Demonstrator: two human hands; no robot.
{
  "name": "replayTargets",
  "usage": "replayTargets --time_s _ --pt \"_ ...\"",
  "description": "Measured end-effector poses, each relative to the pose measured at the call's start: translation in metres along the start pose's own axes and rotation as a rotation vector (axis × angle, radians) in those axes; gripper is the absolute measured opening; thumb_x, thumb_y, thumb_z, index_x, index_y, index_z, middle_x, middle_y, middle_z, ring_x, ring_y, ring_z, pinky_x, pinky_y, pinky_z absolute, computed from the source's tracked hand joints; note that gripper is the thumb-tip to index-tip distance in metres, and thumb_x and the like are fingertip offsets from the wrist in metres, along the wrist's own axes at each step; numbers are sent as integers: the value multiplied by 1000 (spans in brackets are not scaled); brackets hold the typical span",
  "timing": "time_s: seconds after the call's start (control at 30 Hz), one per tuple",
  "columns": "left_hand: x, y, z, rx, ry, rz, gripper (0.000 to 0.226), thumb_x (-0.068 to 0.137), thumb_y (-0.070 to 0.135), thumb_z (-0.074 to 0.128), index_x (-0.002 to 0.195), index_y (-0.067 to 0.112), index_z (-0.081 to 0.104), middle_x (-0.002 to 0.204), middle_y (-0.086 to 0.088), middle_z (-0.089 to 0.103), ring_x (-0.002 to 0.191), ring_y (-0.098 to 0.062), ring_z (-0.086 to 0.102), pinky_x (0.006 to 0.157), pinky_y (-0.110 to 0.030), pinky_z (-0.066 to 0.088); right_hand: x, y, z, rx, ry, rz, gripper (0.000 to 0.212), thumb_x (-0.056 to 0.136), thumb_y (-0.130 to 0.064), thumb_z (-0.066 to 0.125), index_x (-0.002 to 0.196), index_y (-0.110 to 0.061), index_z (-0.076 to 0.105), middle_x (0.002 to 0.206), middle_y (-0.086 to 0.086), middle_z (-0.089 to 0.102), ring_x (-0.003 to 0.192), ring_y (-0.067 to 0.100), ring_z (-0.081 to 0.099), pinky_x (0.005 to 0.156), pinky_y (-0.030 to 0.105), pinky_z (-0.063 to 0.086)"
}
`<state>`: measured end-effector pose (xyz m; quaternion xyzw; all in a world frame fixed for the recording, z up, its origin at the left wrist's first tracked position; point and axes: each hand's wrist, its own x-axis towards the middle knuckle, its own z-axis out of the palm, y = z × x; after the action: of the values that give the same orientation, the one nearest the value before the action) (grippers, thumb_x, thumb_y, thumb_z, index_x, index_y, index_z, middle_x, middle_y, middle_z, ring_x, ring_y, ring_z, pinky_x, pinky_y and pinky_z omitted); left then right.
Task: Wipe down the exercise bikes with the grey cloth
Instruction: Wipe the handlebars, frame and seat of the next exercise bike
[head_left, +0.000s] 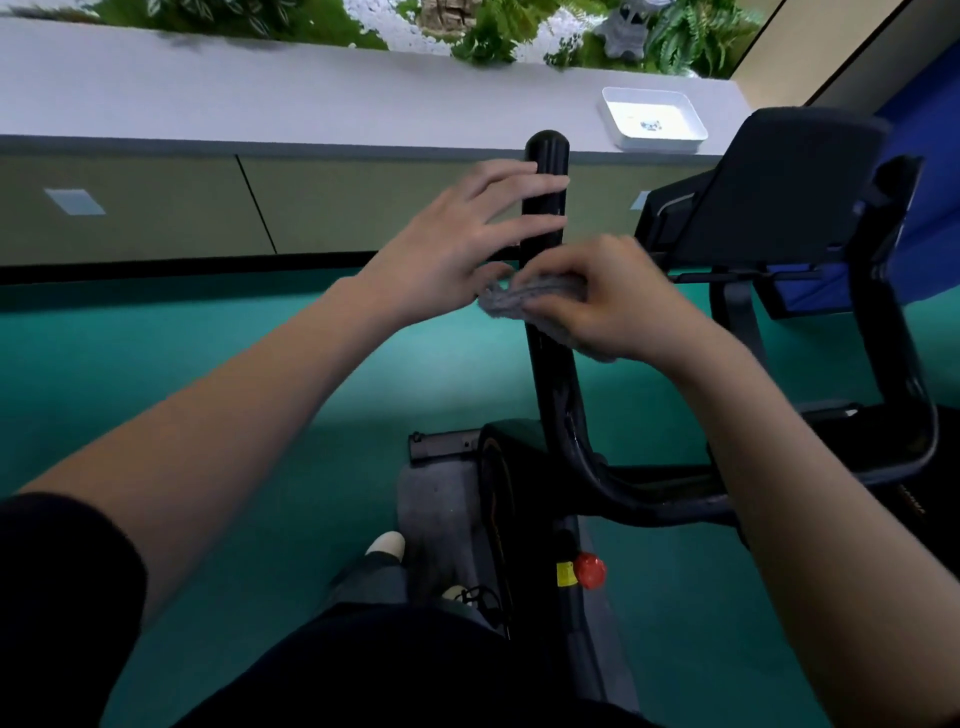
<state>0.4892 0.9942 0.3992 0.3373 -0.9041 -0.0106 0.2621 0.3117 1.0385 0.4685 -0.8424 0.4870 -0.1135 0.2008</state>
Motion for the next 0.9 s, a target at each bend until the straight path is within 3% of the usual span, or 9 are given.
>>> replayTargets --time_s 0.07,0.13,0.27,0.37,0.4,0.47,0.53,0.63,0.9 --pt "-1 -2 -2 25 -8 22 54 82 6 65 134 8 48 148 -8 36 136 -30 29 111 -42 28 3 -3 3 -81 -105 -48 16 83 -14 64 95 -17 74 66 -6 56 63 13 49 58 7 32" --pt "-2 -3 -3 52 -14 40 57 82 5 65 136 7 45 149 -9 34 137 -30 28 112 -42 28 1 -4 3 -108 -192 -87 17 84 -12 63 97 -16 73 68 -8 55 63 4 42 59 6 31" --pt "-3 0 -3 83 -36 23 58 84 8 63 138 8 42 152 -9 29 141 -29 24 107 -49 33 -18 -6 4 -79 -296 -108 18 84 -8 63 97 -14 73 72 -6 59 63 -3 45 62 0 31" --pt "-9 8 -2 81 -33 -3 56 85 11 62 138 11 43 153 -8 28 141 -28 23 102 -51 36 -42 -1 7 -38 -305 -98 21 83 -8 66 101 -16 72 87 1 67 83 16 62 75 15 44" --pt "-11 12 -1 72 -24 -11 56 85 12 63 138 12 44 152 -7 29 141 -27 24 101 -50 37 -51 4 8 -4 -296 -86 21 83 -8 67 101 -17 72 92 2 69 87 17 64 79 23 46" --pt "-18 21 2 46 -16 -24 57 84 13 64 137 15 45 151 -5 32 141 -25 25 101 -47 36 -67 13 8 169 -219 -42 22 83 -6 67 99 -19 73 95 -2 69 88 11 64 79 25 47" --pt "-26 33 5 19 -30 -46 57 83 14 65 136 18 46 151 -1 33 141 -23 25 101 -41 33 -79 21 9 383 -62 25 24 85 -2 65 100 -20 71 99 -2 70 94 9 65 84 22 48" --pt "-34 50 11 -57 -67 -88 53 82 14 67 133 18 51 149 1 36 141 -21 25 101 -40 29 -88 26 19 459 158 81 27 85 1 63 101 -20 69 105 3 71 104 13 65 96 34 49" --pt "-41 73 14 -263 -97 -249 59 75 13 75 130 17 54 148 1 38 140 -20 27 103 -51 32 -114 15 45 552 204 172 26 82 3 64 99 -13 73 107 -3 72 109 6 63 97 35 49"
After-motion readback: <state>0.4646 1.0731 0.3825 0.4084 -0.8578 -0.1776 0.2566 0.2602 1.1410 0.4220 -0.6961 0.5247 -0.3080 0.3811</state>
